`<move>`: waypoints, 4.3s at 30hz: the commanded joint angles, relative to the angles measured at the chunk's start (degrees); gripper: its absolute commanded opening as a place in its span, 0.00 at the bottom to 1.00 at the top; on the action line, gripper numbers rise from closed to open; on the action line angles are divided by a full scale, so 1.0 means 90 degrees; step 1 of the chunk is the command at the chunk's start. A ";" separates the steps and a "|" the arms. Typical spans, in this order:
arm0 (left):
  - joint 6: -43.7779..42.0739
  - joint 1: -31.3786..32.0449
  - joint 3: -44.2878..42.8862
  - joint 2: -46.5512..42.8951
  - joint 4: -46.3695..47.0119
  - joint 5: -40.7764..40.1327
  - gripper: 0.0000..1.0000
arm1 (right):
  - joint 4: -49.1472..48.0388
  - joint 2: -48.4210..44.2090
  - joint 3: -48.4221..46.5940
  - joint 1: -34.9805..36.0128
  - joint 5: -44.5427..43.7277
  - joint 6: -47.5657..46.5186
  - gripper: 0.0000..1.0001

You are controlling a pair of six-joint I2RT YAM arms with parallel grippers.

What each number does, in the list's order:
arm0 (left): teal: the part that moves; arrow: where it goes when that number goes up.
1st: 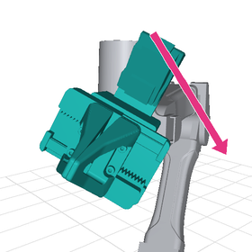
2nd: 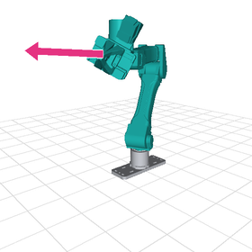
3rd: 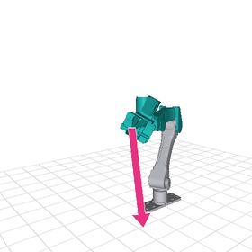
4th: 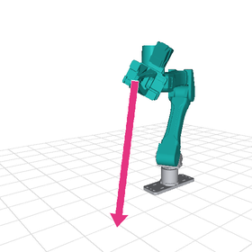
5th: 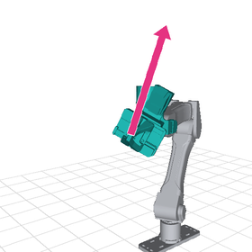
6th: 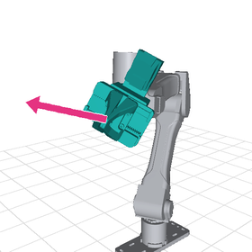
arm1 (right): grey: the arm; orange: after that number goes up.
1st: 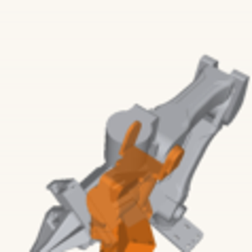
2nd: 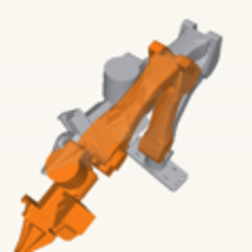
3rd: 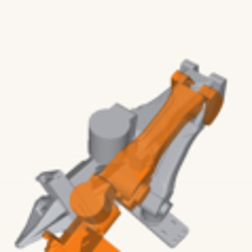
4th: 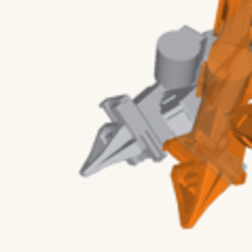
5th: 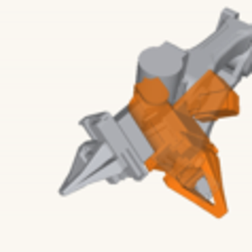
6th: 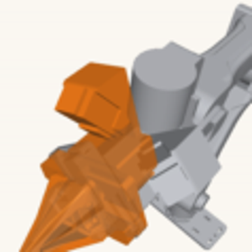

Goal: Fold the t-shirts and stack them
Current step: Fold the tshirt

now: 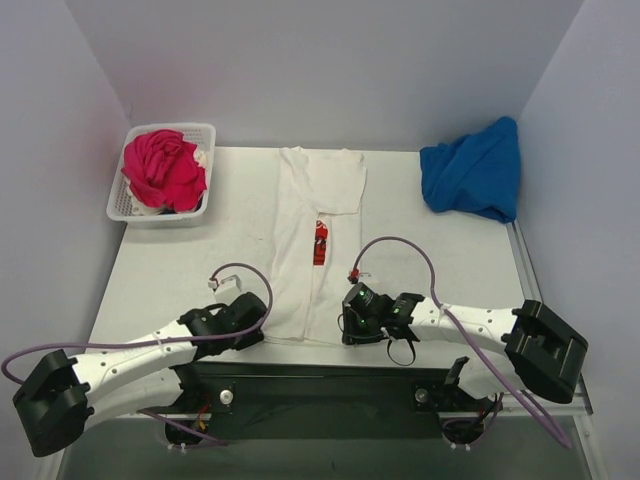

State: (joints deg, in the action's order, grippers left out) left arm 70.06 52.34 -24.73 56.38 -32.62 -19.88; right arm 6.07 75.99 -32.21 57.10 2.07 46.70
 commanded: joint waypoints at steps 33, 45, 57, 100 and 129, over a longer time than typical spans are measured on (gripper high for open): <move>-0.0685 -0.0591 0.0180 0.0357 0.0754 0.0568 0.58 | 0.1474 0.0366 0.0346 0.0023 -0.0395 0.0046 0.31; -0.0675 -0.0591 0.0277 -0.0024 0.0334 0.0763 0.37 | 0.1484 0.0375 0.0346 0.0013 -0.0317 0.0065 0.31; -0.0773 -0.0600 0.0297 0.0337 0.0675 0.0705 0.00 | 0.1513 0.0463 0.0307 0.0013 -0.0337 0.0065 0.14; -0.1894 0.0249 -0.2104 0.0131 0.0685 -0.2146 0.00 | 0.2129 -0.0983 -0.1684 -0.0768 -0.2593 -0.1125 0.00; -0.3819 -0.2202 -0.5669 0.5150 0.2697 -0.0848 0.00 | 0.0625 0.3255 -0.5063 -0.3727 -0.0279 -0.2630 0.00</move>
State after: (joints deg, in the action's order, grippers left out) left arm 38.02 33.93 -70.50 100.42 -10.50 -28.05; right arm 12.27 102.59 -73.67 25.32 -3.42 23.86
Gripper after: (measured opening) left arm 0.123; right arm 0.065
